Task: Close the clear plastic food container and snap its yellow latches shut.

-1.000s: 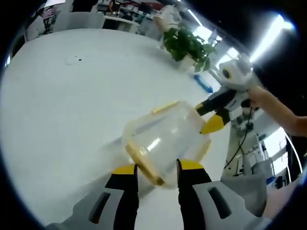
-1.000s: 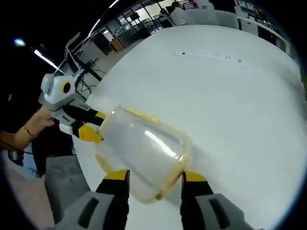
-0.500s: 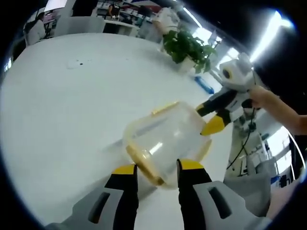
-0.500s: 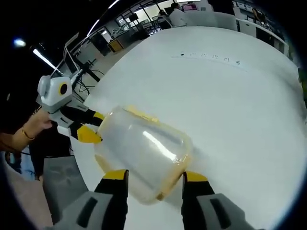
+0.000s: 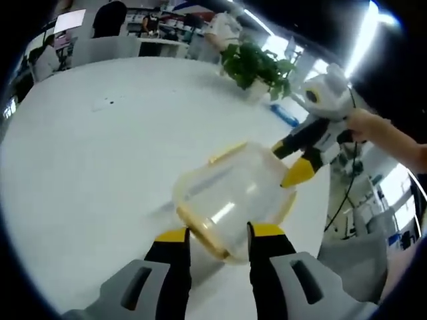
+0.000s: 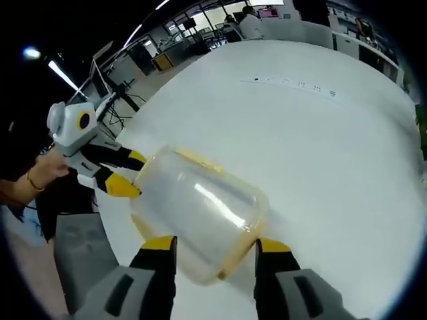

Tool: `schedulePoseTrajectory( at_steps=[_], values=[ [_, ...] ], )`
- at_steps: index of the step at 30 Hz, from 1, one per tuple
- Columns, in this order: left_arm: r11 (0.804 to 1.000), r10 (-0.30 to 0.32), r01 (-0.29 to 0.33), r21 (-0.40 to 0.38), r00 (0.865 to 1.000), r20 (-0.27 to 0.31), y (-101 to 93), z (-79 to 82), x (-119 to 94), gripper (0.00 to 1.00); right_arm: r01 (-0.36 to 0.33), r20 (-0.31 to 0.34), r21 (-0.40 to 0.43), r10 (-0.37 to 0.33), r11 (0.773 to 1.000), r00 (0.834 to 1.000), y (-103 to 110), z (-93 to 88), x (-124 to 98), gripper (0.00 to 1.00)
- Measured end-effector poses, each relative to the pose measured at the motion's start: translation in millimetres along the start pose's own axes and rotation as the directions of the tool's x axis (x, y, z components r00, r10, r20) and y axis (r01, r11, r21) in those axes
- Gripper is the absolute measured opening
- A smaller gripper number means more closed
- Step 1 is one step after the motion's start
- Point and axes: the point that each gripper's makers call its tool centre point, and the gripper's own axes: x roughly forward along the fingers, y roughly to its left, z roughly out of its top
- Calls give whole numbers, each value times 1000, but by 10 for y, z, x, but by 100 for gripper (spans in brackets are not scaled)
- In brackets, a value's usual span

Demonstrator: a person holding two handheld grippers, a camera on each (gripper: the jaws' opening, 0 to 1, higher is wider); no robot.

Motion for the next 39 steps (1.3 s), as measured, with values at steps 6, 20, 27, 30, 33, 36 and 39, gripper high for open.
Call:
schedulePoseTrajectory(
  at_steps=[6,20,27,30,33,36,39],
  values=[
    [1000,-7,7,11,999,-32,-8,-15,-10,34,9,-11,-46,-10,999,1000,2,20,2,46],
    [992,58,-55,114,998,-25,65,157,-123,46,81,-12,-152,-84,985,996,6,102,-9,52],
    [985,50,-49,165,999,-4,12,272,-183,47,89,1,-175,-91,980,996,17,150,-47,51],
    [983,42,-42,176,999,7,-40,316,-164,48,89,0,-190,-90,978,996,34,161,-58,52],
    [976,34,-31,214,999,-10,-94,307,-141,50,78,21,-203,-75,976,997,72,212,-81,51],
    [974,35,-30,225,999,-18,-103,303,-134,48,68,39,-213,-61,975,997,122,254,-93,51],
    [974,37,-34,222,999,-11,-98,320,-129,48,59,39,-238,-51,969,998,162,274,-90,51]
  ],
)
